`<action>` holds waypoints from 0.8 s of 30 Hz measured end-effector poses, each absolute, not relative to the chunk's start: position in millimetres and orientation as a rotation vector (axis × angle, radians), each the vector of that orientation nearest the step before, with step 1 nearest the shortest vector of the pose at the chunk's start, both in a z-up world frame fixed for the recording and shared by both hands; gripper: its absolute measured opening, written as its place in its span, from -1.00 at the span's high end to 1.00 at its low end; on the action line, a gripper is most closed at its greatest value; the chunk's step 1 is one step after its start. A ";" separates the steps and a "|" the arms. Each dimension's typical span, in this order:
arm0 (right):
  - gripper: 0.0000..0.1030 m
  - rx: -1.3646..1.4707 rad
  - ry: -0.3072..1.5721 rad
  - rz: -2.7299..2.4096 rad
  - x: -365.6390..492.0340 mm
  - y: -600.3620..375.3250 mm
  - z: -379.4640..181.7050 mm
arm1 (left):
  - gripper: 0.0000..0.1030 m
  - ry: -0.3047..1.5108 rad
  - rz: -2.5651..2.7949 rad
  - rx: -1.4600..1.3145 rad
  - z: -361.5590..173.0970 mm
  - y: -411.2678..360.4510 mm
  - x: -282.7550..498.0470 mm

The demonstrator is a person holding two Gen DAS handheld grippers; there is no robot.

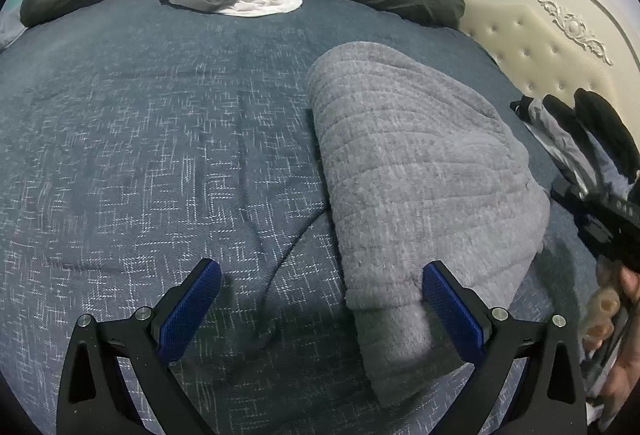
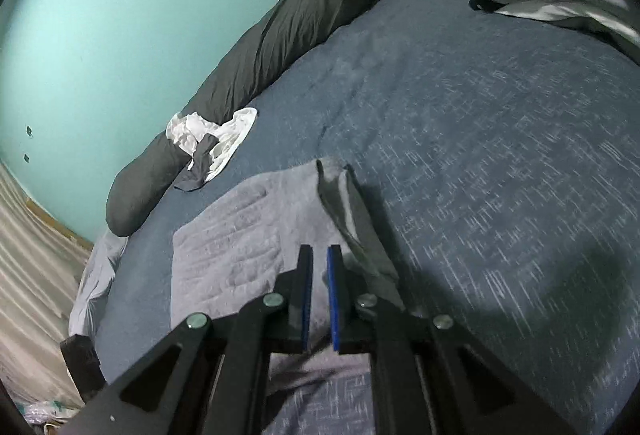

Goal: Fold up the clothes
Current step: 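Grasp the edge of the folded grey sweatshirt with the right gripper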

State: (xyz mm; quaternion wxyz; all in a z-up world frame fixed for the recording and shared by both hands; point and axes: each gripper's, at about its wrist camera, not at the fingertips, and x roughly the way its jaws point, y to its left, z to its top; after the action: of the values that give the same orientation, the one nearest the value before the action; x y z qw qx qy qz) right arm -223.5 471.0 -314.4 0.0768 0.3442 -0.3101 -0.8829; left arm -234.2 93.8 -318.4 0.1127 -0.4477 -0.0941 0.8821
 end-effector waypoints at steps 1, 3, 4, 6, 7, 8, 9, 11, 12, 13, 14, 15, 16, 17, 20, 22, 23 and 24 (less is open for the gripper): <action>0.87 1.029 -0.933 -2.639 -220.6 470.3 -317.5 | -0.99 -0.276 2.588 -1.314 -318.6 93.7 -234.2; 0.87 1.036 -0.940 -2.631 -215.6 466.9 -327.4 | -0.99 -0.269 2.592 -1.310 -317.8 93.3 -234.1; 0.87 1.033 -0.957 -2.626 -214.5 467.6 -331.1 | -0.99 -0.265 2.595 -1.307 -317.1 93.5 -234.0; 0.87 1.015 -1.021 -2.604 -214.4 470.8 -336.7 | -0.99 -0.254 2.604 -1.301 -315.8 94.5 -234.0; 0.87 1.002 -1.034 -2.604 -213.8 471.8 -337.2 | -0.99 -0.250 2.608 -1.298 -315.7 94.7 -234.3; 0.87 0.989 -1.046 -2.604 -213.0 472.7 -337.7 | -0.99 -0.248 2.610 -1.296 -315.5 94.7 -234.6; 0.87 0.983 -1.056 -2.603 -213.6 472.3 -338.5 | -0.99 -0.247 2.613 -1.294 -315.6 94.6 -235.0; 0.86 0.978 -1.081 -2.599 -215.0 471.7 -341.2 | -0.99 -0.244 2.617 -1.292 -316.0 94.5 -235.2; 0.86 0.981 -1.094 -2.601 -216.0 471.5 -342.7 | -0.99 -0.242 2.619 -1.291 -316.2 94.5 -235.2; 0.86 0.983 -1.105 -2.605 -216.2 472.5 -343.4 | -0.99 -0.240 2.620 -1.290 -316.3 94.6 -235.2; 0.86 0.984 -1.116 -2.608 -216.4 473.5 -344.0 | -0.99 -0.234 2.624 -1.288 -316.2 95.0 -235.2; 0.86 0.986 -1.132 -2.603 -216.8 474.5 -343.7 | -0.99 -0.223 2.630 -1.285 -315.8 95.9 -235.1; 0.85 0.986 -1.135 -2.603 -216.2 476.1 -343.5 | -0.99 -0.216 2.634 -1.283 -315.6 96.5 -234.8; 0.84 0.986 -1.138 -2.604 -215.6 477.7 -343.3 | -0.99 -0.213 2.636 -1.282 -315.5 96.8 -234.4; 0.81 0.988 -1.158 -2.602 -214.2 482.9 -344.4 | -0.99 -0.204 2.643 -1.280 -315.2 97.6 -233.0; 0.79 0.998 -1.180 -2.602 -213.4 486.1 -347.2 | -0.99 -0.201 2.647 -1.279 -315.6 97.6 -232.3; 0.74 1.003 -1.188 -2.608 -213.3 487.0 -347.5 | -0.99 -0.198 2.648 -1.278 -315.5 97.7 -231.8; 0.70 1.004 -1.200 -2.607 -213.1 488.9 -348.0 | -0.99 -0.194 2.650 -1.277 -315.5 97.5 -231.3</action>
State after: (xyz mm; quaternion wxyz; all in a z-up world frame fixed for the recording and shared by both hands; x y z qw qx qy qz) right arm -213.1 488.9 -348.0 0.0504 0.3299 -0.3941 -0.8564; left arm -231.3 97.5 -315.5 0.0968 -0.4313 -0.0654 0.8946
